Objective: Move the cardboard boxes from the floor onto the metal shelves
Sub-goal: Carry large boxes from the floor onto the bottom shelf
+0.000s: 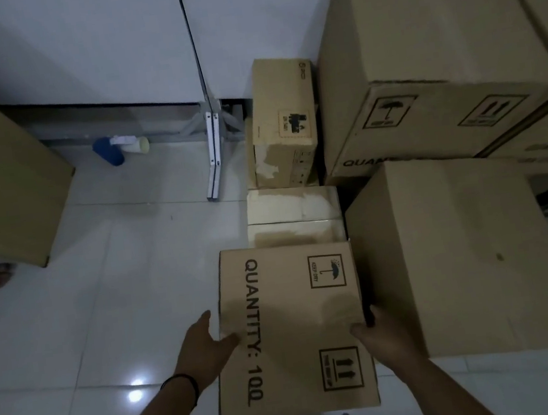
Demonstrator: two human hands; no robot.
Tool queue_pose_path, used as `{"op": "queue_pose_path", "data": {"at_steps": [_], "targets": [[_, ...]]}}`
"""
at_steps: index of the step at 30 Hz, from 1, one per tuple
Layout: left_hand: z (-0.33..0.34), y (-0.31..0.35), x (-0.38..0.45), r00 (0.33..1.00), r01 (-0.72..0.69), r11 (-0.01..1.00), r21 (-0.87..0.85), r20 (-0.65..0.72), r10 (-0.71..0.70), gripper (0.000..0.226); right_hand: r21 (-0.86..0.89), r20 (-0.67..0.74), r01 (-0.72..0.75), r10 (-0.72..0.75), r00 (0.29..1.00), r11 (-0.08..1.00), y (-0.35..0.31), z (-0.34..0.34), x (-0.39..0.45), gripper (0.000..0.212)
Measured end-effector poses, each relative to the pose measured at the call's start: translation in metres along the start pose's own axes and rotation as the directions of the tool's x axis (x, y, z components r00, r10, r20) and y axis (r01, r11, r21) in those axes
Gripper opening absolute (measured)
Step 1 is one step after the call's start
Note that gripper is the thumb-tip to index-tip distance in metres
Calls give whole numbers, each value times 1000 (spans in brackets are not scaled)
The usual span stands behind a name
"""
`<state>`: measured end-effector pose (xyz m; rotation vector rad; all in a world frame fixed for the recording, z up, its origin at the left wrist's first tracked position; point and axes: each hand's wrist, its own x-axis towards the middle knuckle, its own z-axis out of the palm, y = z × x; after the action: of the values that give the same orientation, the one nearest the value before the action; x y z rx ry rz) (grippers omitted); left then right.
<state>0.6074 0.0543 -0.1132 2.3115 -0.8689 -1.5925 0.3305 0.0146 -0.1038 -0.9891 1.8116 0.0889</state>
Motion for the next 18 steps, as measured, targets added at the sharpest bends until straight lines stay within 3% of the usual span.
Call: {"op": "queue_pose_path", "data": {"at_steps": [4,8,12,18], "targets": [[17,-11,28,1000,4,1000,-10,-15,-4,96,45,34,-101,99,994,994,24,21,37,81],[29,-28,50,998,60,996,-69,26,-58,105,167,59,-143,134,989,976,38,37,58,86],[34,-35,60,998,52,982,-179,30,-47,86,251,56,-142,132,990,958,40,41,67,82],[28,-17,27,992,64,948,-311,-85,-95,60,329,-5,-70,76,997,942,22,29,43,69]]}}
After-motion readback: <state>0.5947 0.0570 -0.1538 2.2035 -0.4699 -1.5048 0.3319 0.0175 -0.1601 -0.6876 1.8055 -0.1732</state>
